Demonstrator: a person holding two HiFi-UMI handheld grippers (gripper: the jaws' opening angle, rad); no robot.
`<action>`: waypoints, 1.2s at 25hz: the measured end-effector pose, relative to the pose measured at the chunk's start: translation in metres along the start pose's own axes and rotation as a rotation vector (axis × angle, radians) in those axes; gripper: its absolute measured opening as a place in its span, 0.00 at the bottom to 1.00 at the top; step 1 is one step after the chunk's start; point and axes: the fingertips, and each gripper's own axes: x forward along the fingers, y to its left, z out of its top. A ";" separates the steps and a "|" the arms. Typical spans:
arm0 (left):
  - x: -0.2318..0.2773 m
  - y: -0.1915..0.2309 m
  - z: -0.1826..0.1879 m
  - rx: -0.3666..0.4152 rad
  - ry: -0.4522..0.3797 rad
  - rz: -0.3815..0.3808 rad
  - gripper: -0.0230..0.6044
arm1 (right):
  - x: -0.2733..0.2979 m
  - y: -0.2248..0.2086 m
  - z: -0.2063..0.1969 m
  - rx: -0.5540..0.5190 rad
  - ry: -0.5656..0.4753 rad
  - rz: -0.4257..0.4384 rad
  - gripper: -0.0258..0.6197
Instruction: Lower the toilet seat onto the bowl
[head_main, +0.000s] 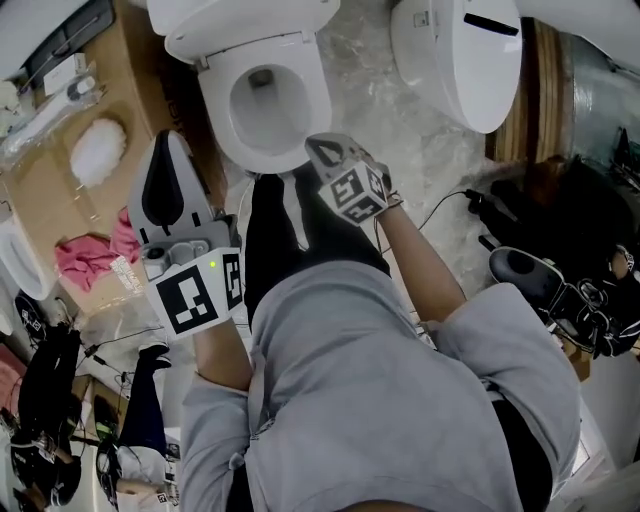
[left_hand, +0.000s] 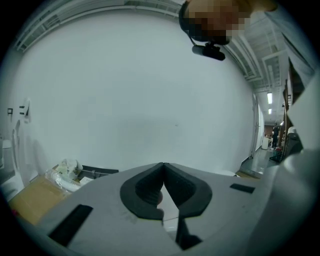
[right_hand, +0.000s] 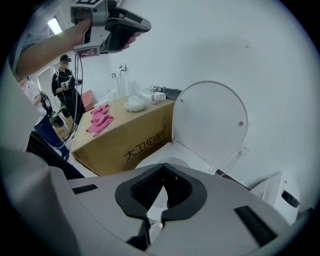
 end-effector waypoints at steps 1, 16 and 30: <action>-0.001 -0.001 0.006 0.002 -0.004 0.002 0.04 | -0.006 -0.004 0.011 0.000 -0.022 -0.007 0.04; -0.004 -0.016 0.072 0.016 -0.064 0.011 0.04 | -0.107 -0.058 0.178 0.118 -0.408 -0.114 0.04; -0.007 -0.036 0.143 0.052 -0.161 0.012 0.04 | -0.219 -0.105 0.288 0.145 -0.739 -0.230 0.04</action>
